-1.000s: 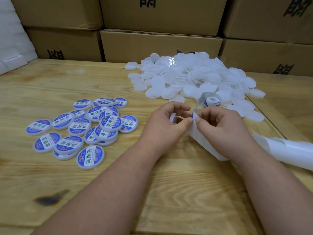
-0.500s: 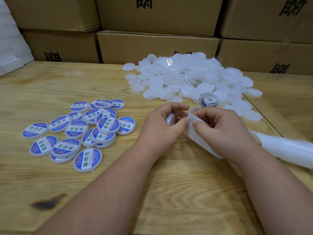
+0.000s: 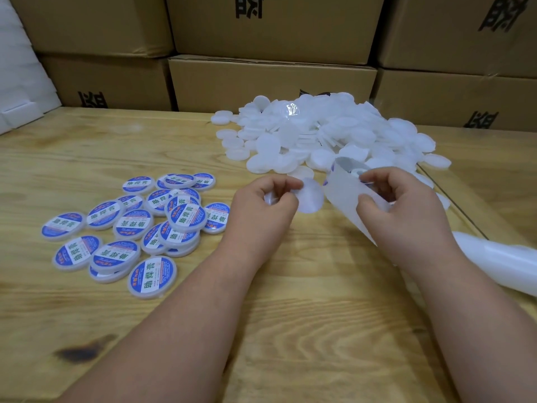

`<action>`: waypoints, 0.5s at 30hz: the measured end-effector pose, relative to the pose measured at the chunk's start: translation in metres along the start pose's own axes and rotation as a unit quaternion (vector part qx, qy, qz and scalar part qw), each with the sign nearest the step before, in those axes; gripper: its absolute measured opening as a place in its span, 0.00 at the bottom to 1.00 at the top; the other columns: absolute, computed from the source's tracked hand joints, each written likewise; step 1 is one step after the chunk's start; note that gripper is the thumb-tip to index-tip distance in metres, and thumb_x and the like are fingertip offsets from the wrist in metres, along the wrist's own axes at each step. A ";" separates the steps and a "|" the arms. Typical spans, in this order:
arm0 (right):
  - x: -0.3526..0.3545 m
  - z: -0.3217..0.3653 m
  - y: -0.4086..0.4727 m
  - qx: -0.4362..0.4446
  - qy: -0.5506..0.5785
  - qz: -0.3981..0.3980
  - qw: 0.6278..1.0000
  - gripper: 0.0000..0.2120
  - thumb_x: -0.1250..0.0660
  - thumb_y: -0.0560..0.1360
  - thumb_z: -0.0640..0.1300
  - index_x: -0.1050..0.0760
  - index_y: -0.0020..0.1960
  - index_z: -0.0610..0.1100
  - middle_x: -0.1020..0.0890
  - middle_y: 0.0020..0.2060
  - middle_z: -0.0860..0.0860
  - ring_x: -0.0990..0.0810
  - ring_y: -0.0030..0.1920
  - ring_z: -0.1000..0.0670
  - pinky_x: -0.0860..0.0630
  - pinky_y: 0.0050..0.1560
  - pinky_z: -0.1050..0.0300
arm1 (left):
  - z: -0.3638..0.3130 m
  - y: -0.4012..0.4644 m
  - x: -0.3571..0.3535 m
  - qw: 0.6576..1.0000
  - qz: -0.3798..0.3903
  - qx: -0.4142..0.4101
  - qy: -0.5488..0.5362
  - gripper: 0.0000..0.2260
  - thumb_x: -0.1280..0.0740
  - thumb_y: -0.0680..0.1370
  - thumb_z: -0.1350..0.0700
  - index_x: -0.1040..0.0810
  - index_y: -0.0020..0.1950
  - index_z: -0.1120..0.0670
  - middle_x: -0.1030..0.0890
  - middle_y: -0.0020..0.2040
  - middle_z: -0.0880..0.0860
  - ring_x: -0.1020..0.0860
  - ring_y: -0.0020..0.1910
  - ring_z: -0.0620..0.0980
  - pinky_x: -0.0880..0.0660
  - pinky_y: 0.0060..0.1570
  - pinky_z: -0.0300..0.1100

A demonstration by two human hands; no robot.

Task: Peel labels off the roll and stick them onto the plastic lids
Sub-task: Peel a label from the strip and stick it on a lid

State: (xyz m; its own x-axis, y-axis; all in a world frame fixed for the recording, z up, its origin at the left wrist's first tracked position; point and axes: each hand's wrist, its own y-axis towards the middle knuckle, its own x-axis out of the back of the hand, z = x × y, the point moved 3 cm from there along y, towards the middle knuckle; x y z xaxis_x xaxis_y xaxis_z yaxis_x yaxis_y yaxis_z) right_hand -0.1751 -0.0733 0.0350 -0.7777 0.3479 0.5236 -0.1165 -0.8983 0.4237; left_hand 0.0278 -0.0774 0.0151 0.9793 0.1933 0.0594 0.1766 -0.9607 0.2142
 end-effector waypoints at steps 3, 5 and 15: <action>-0.001 0.012 -0.002 0.112 -0.054 -0.033 0.992 0.17 0.29 0.74 0.38 0.22 0.57 0.56 0.23 0.51 0.57 0.25 0.56 0.56 0.36 0.55 0.74 | -0.001 -0.001 -0.001 1.000 0.016 0.019 -0.016 0.12 0.35 0.69 0.56 0.14 0.44 0.42 0.15 0.42 0.42 0.19 0.39 0.44 0.22 0.42 0.40; -0.003 0.020 -0.004 0.173 -0.074 -0.047 0.981 0.17 0.27 0.73 0.36 0.18 0.56 0.55 0.24 0.54 0.57 0.27 0.59 0.50 0.37 0.60 0.70 | -0.001 -0.002 -0.002 0.999 0.031 0.025 -0.024 0.12 0.35 0.71 0.57 0.14 0.44 0.43 0.14 0.41 0.43 0.18 0.37 0.43 0.23 0.41 0.39; -0.005 0.033 -0.011 0.207 -0.003 0.001 0.978 0.16 0.24 0.72 0.38 0.21 0.45 0.59 0.21 0.49 0.61 0.25 0.56 0.55 0.34 0.52 0.76 | -0.004 -0.005 -0.006 0.991 0.084 0.040 -0.094 0.11 0.36 0.70 0.57 0.14 0.40 0.48 0.15 0.41 0.44 0.19 0.35 0.44 0.20 0.36 0.39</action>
State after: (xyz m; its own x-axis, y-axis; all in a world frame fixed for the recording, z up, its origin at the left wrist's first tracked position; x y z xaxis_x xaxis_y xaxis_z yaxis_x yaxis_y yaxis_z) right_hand -0.1491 -0.0561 0.0518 -0.7735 0.3489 0.5292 0.1471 -0.7132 0.6853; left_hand 0.0203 -0.0731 0.0176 0.9952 -0.0036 -0.0975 0.0101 -0.9902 0.1389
